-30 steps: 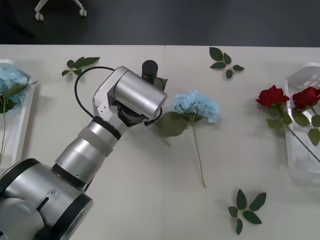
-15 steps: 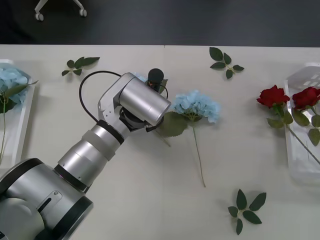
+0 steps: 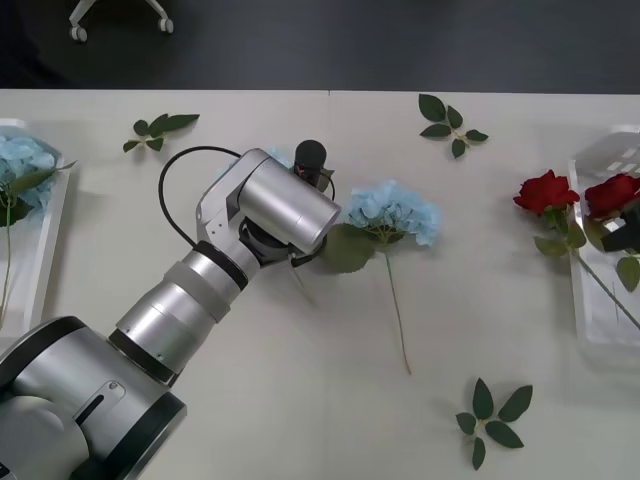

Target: Put the red flowers into the right box and the blue flowers into the left box

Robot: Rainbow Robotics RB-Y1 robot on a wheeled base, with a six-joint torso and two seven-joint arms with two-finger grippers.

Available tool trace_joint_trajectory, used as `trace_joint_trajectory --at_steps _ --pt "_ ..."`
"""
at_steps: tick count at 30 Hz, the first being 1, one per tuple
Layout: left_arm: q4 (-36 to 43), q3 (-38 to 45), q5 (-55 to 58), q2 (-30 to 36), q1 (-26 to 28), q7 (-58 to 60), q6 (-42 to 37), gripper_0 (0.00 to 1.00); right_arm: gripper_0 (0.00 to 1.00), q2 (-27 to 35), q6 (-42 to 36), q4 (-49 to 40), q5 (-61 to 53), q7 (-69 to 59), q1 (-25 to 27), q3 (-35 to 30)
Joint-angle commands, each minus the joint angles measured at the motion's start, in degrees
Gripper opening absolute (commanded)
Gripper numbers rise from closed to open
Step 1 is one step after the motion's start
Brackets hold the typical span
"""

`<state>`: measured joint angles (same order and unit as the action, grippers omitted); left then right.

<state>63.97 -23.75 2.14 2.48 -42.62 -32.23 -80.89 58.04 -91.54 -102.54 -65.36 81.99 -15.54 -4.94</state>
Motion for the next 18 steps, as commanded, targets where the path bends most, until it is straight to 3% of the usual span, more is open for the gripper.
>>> trace_joint_trajectory --at_steps 1,9,18 --pt "-0.1 -1.1 0.5 -1.0 -1.6 -0.6 0.4 0.0 0.44 -2.7 -1.1 -4.0 -0.4 -4.2 -4.1 1.7" --pt "2.7 -1.1 0.8 -0.5 -1.5 -0.5 -0.1 0.0 0.45 -2.8 0.8 -8.9 -0.2 -13.8 -9.3 11.6" --pt "19.6 -1.0 7.5 8.4 0.0 -0.9 -9.4 0.0 0.45 -2.6 6.8 -13.1 0.2 -24.4 -10.0 19.9"
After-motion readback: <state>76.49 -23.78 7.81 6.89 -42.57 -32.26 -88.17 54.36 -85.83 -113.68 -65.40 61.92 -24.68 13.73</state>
